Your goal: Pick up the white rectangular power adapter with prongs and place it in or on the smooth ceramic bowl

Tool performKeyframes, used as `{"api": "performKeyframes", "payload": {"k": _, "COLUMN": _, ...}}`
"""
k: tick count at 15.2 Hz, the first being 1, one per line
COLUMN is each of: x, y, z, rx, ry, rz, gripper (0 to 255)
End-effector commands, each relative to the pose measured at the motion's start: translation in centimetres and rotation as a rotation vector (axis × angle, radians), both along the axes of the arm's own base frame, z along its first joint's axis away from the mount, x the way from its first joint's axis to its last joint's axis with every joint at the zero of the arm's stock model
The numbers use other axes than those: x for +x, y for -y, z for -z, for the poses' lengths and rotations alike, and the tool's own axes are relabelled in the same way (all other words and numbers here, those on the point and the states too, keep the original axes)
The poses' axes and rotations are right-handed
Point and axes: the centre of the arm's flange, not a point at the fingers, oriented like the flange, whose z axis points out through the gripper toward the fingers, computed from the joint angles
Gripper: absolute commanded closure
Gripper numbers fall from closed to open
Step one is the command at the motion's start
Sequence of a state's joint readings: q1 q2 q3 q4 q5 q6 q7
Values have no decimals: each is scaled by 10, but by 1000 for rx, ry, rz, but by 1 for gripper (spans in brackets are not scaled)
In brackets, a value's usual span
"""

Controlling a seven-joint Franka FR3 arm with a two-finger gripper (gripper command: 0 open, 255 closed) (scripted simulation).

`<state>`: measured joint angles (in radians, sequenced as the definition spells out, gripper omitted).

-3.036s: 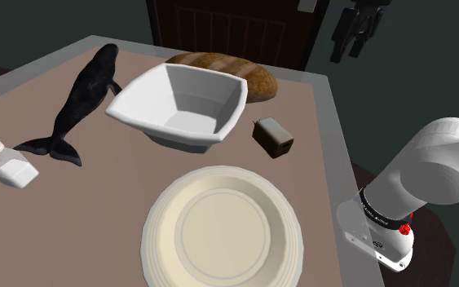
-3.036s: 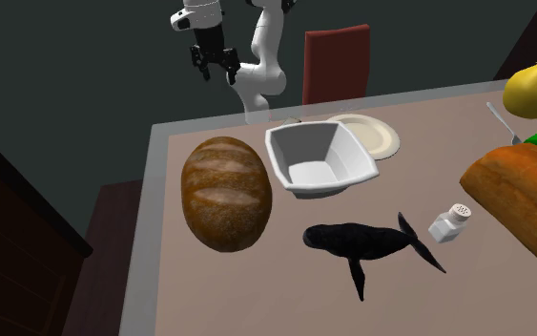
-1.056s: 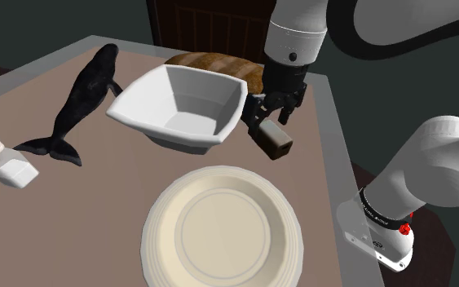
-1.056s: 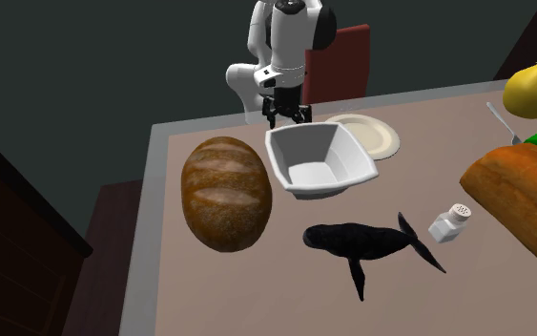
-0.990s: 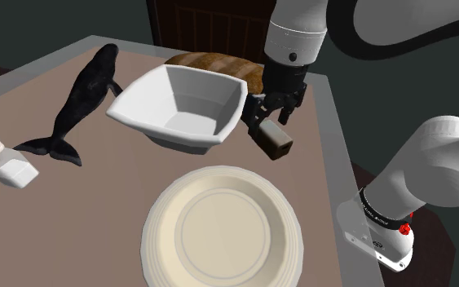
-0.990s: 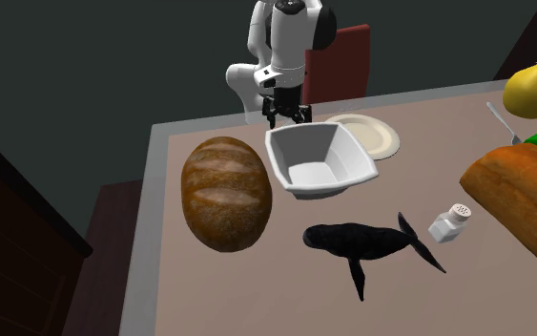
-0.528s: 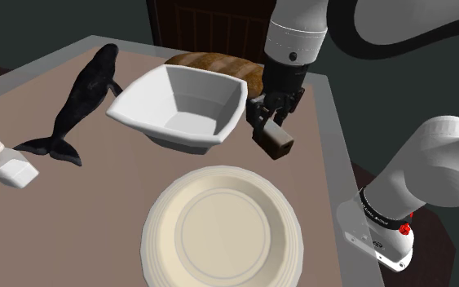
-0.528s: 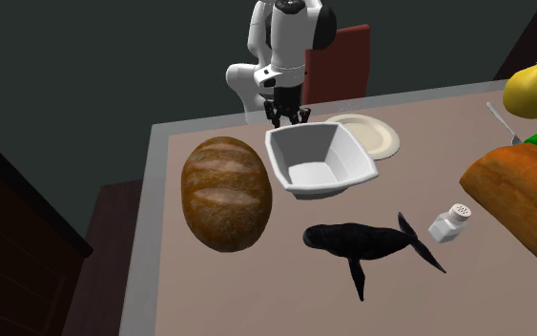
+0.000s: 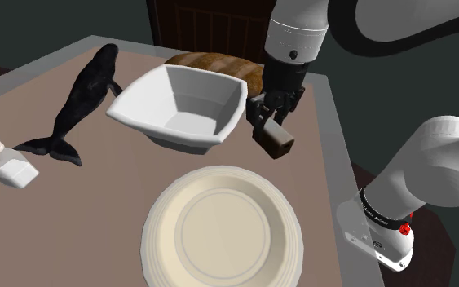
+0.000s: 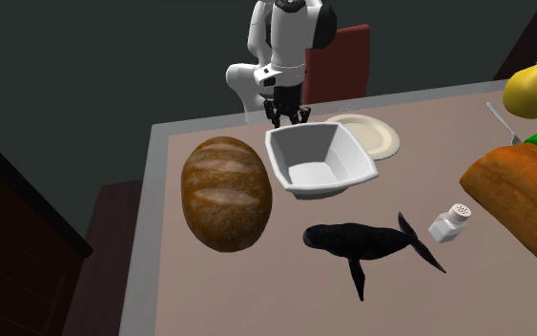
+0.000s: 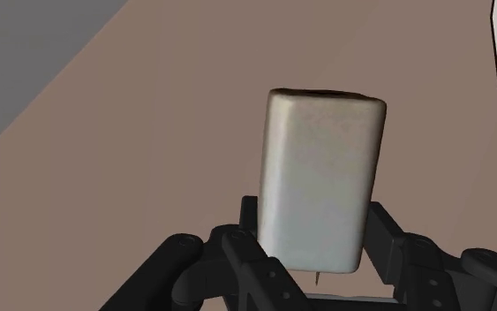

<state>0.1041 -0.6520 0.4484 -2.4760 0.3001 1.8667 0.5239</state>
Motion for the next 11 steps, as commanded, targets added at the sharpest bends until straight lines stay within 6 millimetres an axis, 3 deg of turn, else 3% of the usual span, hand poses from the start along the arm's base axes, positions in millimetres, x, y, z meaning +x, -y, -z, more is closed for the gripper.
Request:
{"api": "performKeyframes", "payload": {"k": 1, "x": 0, "y": 0, "z": -7, "rx": -1, "ry": -2, "rz": 0, "gripper": 255}}
{"api": "performKeyframes", "payload": {"k": 11, "x": 0, "y": 0, "z": -59, "rx": -1, "ry": -2, "rz": 0, "gripper": 255}}
